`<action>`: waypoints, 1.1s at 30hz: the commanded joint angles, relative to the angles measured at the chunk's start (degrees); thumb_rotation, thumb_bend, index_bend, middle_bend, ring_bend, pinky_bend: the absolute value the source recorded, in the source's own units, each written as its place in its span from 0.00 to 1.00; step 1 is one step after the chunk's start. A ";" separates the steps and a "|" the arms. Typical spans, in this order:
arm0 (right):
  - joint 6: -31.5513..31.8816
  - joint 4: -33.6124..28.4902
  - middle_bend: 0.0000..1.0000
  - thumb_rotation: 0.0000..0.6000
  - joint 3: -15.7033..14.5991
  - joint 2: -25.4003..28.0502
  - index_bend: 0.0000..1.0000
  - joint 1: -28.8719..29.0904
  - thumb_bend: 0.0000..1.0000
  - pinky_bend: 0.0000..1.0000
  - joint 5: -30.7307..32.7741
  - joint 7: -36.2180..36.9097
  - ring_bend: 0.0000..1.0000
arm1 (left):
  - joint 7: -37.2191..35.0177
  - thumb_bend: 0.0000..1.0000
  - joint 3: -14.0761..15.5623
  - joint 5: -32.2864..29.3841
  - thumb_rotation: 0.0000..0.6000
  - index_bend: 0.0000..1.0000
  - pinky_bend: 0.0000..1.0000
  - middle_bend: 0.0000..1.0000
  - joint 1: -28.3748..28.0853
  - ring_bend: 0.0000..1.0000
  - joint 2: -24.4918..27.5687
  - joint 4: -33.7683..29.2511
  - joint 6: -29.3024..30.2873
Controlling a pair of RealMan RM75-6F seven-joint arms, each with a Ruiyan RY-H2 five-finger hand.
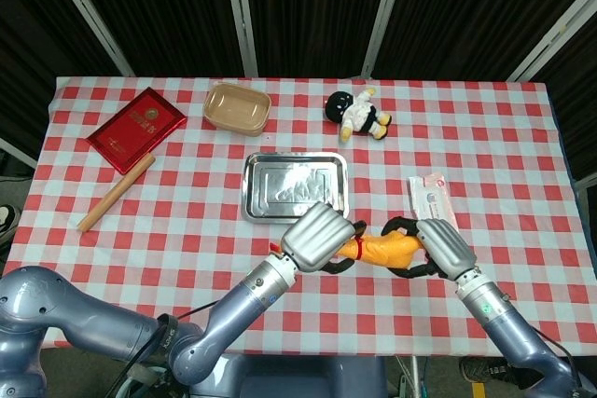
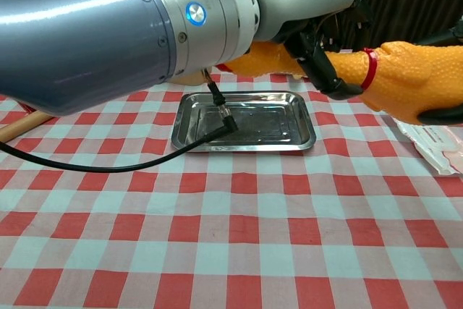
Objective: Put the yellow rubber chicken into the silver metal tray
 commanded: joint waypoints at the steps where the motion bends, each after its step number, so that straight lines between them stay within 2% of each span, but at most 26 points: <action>1: -1.53 0.38 0.10 1.00 -0.76 1.30 0.00 0.45 0.18 0.24 -1.71 2.76 0.10 | 0.15 0.58 0.16 0.14 1.00 0.64 0.60 0.66 -0.09 0.57 -0.22 0.34 0.27; 5: -1.85 1.08 0.05 1.00 -1.18 1.99 0.00 0.64 0.18 0.21 -3.53 4.94 0.05 | 0.17 0.58 0.18 0.18 1.00 0.64 0.60 0.66 -0.15 0.57 -0.47 0.67 0.60; 15: -2.38 2.04 0.05 1.00 -1.61 2.33 0.00 1.04 0.18 0.21 -4.28 6.89 0.05 | -0.12 0.58 0.28 -0.11 1.00 0.64 0.60 0.66 -0.23 0.57 -0.76 1.09 0.54; 21: -2.14 2.39 0.08 1.00 -1.20 1.67 0.09 1.27 0.18 0.25 -3.27 6.76 0.14 | -0.74 0.58 0.28 -0.50 1.00 0.64 0.60 0.66 -0.27 0.57 -1.00 1.33 0.09; 25: -1.76 2.50 0.20 1.00 -0.78 0.83 0.25 1.34 0.21 0.38 -2.14 6.11 0.28 | -0.83 0.58 0.50 -0.48 1.00 0.64 0.60 0.66 -0.36 0.57 -1.25 1.36 -0.07; 29: -1.06 2.55 0.42 1.00 -0.32 0.25 0.55 1.22 0.48 0.58 -0.93 5.20 0.50 | -1.03 0.58 0.51 -0.46 1.00 0.64 0.60 0.66 -0.38 0.57 -1.34 1.24 -0.13; 33: 0.12 2.55 0.56 1.00 0.24 -0.35 0.74 0.86 0.67 0.72 0.52 4.12 0.65 | -1.35 0.58 0.40 -0.34 1.00 0.64 0.60 0.66 -0.32 0.57 -1.16 0.96 -0.16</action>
